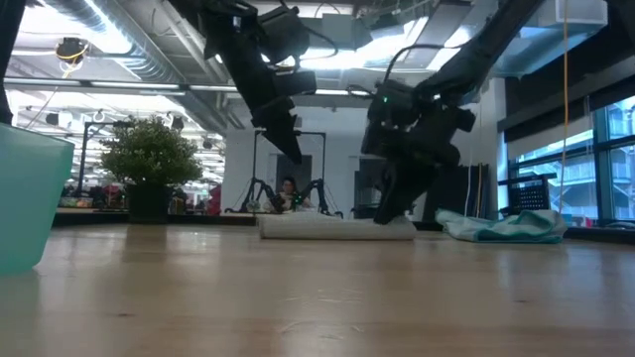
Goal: Roll microfiber towels into tight, uniform cylinder then place into a basket
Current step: Roll the gray microfiber cloth
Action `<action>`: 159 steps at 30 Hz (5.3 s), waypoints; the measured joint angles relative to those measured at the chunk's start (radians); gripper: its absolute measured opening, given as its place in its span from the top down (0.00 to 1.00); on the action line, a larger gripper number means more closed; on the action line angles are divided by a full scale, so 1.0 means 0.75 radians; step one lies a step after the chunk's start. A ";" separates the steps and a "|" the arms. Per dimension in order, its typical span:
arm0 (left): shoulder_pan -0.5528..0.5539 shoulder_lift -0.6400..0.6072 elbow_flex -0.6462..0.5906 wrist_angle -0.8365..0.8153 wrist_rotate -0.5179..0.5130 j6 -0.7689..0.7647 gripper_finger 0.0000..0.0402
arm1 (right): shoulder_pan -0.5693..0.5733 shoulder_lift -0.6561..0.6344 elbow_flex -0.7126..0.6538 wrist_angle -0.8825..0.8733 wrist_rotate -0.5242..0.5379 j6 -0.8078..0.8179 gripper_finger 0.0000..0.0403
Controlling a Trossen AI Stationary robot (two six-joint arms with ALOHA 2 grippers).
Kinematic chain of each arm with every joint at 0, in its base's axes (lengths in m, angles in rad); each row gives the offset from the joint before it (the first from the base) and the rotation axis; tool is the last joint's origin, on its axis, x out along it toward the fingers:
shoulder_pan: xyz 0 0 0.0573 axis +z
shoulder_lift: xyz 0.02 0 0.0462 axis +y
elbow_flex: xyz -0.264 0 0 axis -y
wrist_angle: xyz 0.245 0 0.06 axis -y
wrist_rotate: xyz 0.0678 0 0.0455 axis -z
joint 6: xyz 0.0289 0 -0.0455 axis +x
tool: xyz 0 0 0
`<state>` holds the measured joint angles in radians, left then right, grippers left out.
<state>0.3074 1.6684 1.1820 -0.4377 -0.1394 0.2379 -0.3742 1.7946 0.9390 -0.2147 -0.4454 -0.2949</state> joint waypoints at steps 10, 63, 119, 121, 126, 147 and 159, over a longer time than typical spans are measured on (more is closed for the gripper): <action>0.000 0.000 0.000 -0.007 -0.001 0.001 0.82 | 0.093 -0.079 0.001 -0.147 0.214 -0.159 0.66; -0.004 -0.002 0.000 -0.069 0.109 0.000 0.82 | -0.168 0.028 0.163 -0.387 -0.458 0.203 0.97; 0.010 0.369 -0.021 0.242 0.160 0.150 0.82 | -0.447 0.218 0.165 -0.389 -0.525 0.801 0.97; 0.010 0.387 -0.018 0.246 0.159 0.151 0.82 | -0.447 0.218 0.165 -0.389 -0.525 0.770 0.96; 0.011 0.402 -0.017 0.253 0.159 0.150 0.82 | -0.456 0.209 0.165 -0.397 -0.522 0.741 0.93; 0.015 0.408 -0.020 0.202 0.201 0.123 0.82 | -0.514 -0.270 0.165 -0.533 -0.146 0.620 0.89; 0.007 0.389 -0.022 0.185 0.208 0.104 0.82 | -0.200 -0.361 0.042 -0.362 0.043 0.287 0.89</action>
<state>0.3129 1.9599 1.1652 -0.2988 0.0163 0.3161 -0.5245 1.5237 0.9702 -0.4862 -0.4133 -0.0797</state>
